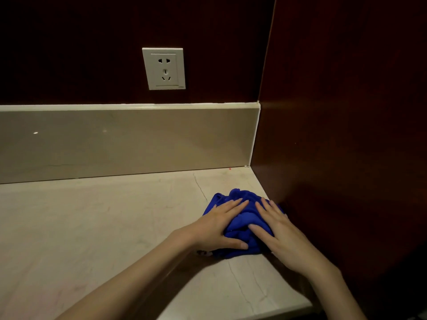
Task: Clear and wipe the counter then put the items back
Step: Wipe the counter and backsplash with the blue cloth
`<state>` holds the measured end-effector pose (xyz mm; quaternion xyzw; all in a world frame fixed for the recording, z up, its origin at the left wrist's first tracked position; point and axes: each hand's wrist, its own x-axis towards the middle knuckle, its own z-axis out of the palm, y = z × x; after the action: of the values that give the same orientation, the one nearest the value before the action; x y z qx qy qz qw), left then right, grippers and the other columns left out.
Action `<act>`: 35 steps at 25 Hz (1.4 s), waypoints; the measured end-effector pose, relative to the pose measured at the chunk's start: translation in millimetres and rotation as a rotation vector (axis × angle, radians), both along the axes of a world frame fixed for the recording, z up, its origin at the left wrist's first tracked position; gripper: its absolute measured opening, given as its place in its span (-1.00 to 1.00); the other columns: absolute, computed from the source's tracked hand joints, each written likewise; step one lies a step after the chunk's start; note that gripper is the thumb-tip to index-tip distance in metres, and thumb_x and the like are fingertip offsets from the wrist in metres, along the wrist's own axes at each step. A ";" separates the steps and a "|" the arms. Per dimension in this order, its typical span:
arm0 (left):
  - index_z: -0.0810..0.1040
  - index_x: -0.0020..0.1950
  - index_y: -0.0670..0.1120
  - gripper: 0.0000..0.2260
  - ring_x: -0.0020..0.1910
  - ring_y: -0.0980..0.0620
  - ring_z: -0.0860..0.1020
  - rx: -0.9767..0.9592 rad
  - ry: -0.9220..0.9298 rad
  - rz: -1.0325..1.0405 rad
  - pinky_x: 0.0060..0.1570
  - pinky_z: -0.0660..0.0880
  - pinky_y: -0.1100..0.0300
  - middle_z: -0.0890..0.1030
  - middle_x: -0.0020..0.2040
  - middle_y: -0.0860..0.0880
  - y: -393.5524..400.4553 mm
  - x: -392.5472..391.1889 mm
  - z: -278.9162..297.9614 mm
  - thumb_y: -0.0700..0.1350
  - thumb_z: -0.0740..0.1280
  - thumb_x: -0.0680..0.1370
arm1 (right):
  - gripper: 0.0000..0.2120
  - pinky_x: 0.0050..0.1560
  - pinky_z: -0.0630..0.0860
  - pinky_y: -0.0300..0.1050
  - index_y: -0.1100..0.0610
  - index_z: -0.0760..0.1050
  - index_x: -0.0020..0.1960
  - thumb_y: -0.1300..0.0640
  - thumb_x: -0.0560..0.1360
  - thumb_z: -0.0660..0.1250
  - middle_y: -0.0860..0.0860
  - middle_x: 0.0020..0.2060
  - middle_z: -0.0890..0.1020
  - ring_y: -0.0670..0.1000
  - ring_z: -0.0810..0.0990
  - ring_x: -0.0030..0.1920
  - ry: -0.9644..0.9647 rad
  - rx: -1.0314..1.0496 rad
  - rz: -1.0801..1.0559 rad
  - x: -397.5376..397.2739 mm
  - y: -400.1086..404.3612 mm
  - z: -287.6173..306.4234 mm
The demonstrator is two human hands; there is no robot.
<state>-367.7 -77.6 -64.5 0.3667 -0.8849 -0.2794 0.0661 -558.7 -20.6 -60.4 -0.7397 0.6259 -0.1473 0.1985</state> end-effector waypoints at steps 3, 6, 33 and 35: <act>-0.10 0.55 0.11 -0.19 0.53 0.18 -0.11 -0.009 0.014 0.000 0.53 -0.06 0.09 -0.07 0.57 0.14 -0.1 1.7 -0.9 0.14 0.37 0.49 | -0.37 0.50 -0.22 -0.13 -0.08 -0.19 0.54 -0.19 0.59 0.01 -0.16 0.53 -0.18 -0.18 -0.28 0.49 0.010 -0.048 -0.022 4.7 5.0 -10.4; -0.07 0.56 0.09 -0.19 0.54 0.16 -0.07 -0.021 0.026 -0.013 0.53 -0.03 0.09 -0.04 0.58 0.10 0.2 7.9 0.0 0.13 0.38 0.49 | -0.37 0.52 -0.19 -0.13 -0.10 -0.21 0.52 -0.20 0.58 0.02 -0.17 0.53 -0.17 -0.19 -0.27 0.50 0.026 -0.065 -0.022 6.7 6.6 -13.3; -0.05 0.48 0.27 -0.22 0.45 0.35 -0.06 -0.009 0.012 0.255 0.46 -0.07 0.31 -0.05 0.49 0.31 78.6 307.6 3.3 0.17 0.41 0.45 | -0.43 0.47 -0.28 -0.15 -0.15 -0.22 0.50 -0.25 0.54 -0.19 -0.22 0.51 -0.18 -0.17 -0.28 0.50 0.040 -0.099 0.223 292.0 38.9 -12.6; -0.07 0.43 0.36 -0.23 0.46 0.35 -0.06 0.015 -0.003 0.271 0.45 -0.06 0.32 -0.06 0.48 0.34 89.3 333.2 3.8 0.22 0.40 0.42 | -0.33 0.45 -0.30 -0.16 -0.14 -0.23 0.50 -0.33 0.43 -0.29 -0.21 0.52 -0.19 -0.17 -0.31 0.48 0.049 -0.108 0.255 315.9 48.5 -10.7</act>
<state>-34.5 11.7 -60.6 0.4839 -0.8252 -0.2740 0.0991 -242.8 28.0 -71.1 -0.8262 0.5226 -0.1361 0.1602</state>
